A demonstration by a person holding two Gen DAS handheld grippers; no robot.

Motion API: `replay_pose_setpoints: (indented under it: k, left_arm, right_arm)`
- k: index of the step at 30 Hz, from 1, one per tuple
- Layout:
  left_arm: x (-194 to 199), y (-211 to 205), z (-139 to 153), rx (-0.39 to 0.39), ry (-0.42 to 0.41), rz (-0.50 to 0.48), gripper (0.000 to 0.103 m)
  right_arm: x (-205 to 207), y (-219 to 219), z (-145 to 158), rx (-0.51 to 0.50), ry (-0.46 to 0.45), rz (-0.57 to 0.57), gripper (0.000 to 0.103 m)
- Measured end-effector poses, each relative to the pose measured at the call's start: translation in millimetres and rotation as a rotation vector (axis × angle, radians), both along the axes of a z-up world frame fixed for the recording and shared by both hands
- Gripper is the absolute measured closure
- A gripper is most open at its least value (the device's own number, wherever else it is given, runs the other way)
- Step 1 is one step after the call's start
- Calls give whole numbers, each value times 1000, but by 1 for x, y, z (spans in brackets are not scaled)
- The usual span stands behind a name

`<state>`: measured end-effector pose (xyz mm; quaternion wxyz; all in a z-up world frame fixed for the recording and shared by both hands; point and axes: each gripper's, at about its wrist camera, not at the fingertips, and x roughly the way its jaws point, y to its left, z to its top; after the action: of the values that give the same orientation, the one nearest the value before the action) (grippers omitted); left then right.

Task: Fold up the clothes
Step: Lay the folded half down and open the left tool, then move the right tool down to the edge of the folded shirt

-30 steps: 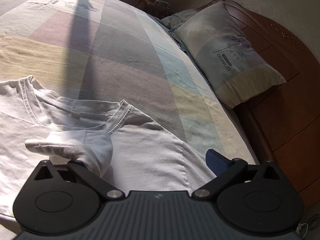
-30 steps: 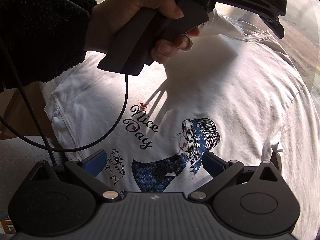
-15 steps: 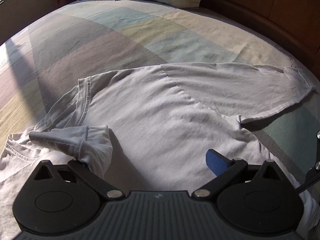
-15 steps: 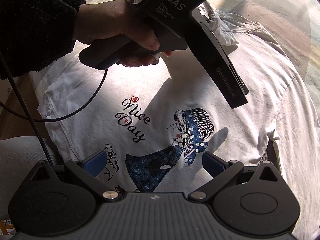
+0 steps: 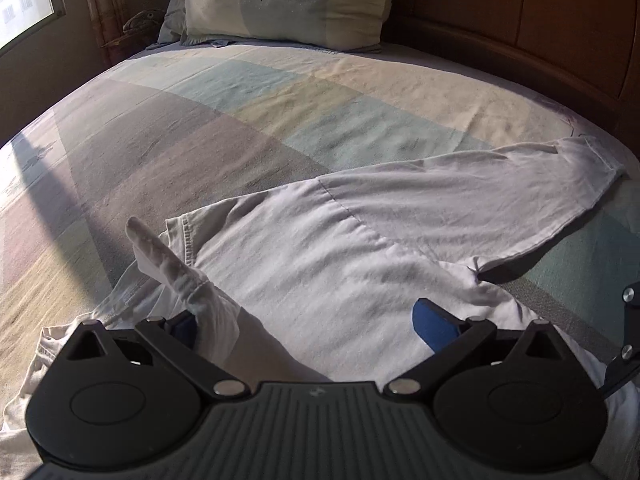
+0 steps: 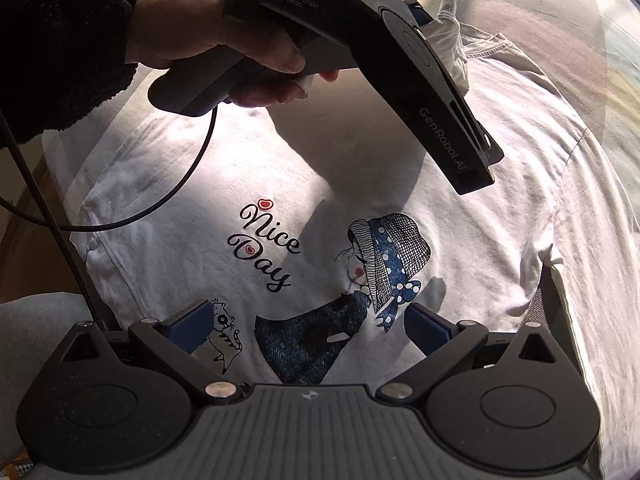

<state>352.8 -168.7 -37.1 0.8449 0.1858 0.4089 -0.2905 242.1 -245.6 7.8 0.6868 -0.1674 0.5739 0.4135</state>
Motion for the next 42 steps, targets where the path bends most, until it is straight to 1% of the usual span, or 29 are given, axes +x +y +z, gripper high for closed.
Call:
replay_pose_setpoints:
  k: [2, 4, 7, 10, 11, 13, 16, 19, 23, 26, 29, 30, 32, 35, 36, 37, 39, 40, 42]
  left_arm:
    - [2, -7, -8, 26, 35, -31, 1]
    - [-1, -7, -12, 15, 74, -50, 1]
    - [-13, 3, -2, -31, 58, -63, 1]
    - [-19, 26, 11, -68, 33, -3, 1]
    - [-21, 36, 14, -66, 17, 27, 1]
    - [-28, 58, 19, -29, -33, 94, 1]
    - [-41, 94, 21, 92, -116, 196, 1]
    - [-61, 142, 18, 224, -167, 314, 1]
    - [-79, 192, 4, 347, -150, 448, 1]
    - [-85, 219, -12, 380, -112, 521, 1]
    - [-86, 233, -24, 363, -85, 556, 1]
    - [-86, 235, -26, 347, -74, 563, 1]
    - [-86, 239, -24, 301, -66, 572, 1]
    - [-88, 241, -21, 250, -59, 570, 1]
    - [-88, 242, -20, 235, -54, 568, 1]
    - [-89, 242, -19, 220, -48, 565, 1]
    - [-91, 244, -18, 200, -41, 562, 1]
    - [-92, 245, -17, 191, -35, 558, 1]
    - [-93, 248, -17, 176, -23, 554, 1]
  right_arm:
    - [-3, 1, 0, -2, 2, 5, 0]
    - [-5, 2, 0, -7, 1, 10, 0]
    - [-8, 0, 0, -15, -1, 4, 0]
    - [-8, -4, -2, -22, 8, -23, 0]
    - [-7, -5, -3, -26, 10, -32, 0]
    - [-7, -7, -2, -27, 6, -44, 0]
    - [-5, -6, -1, -28, -5, -58, 0]
    - [-1, -4, 0, -32, -14, -69, 0]
    - [5, 2, -2, -45, -24, -84, 0]
    - [12, 7, -3, -36, -28, -104, 0]
    - [33, 11, -7, 23, 8, -158, 0]
    - [41, 10, -10, 53, 30, -183, 0]
    - [63, 8, -18, 120, 72, -271, 0]
    - [97, -2, -34, 219, 139, -452, 0]
    - [109, -9, -45, 259, 185, -524, 0]
    - [116, -15, -54, 286, 215, -584, 0]
    - [124, -28, -70, 336, 246, -697, 0]
    - [127, -37, -78, 386, 260, -754, 0]
    - [129, -46, -82, 470, 262, -831, 0]
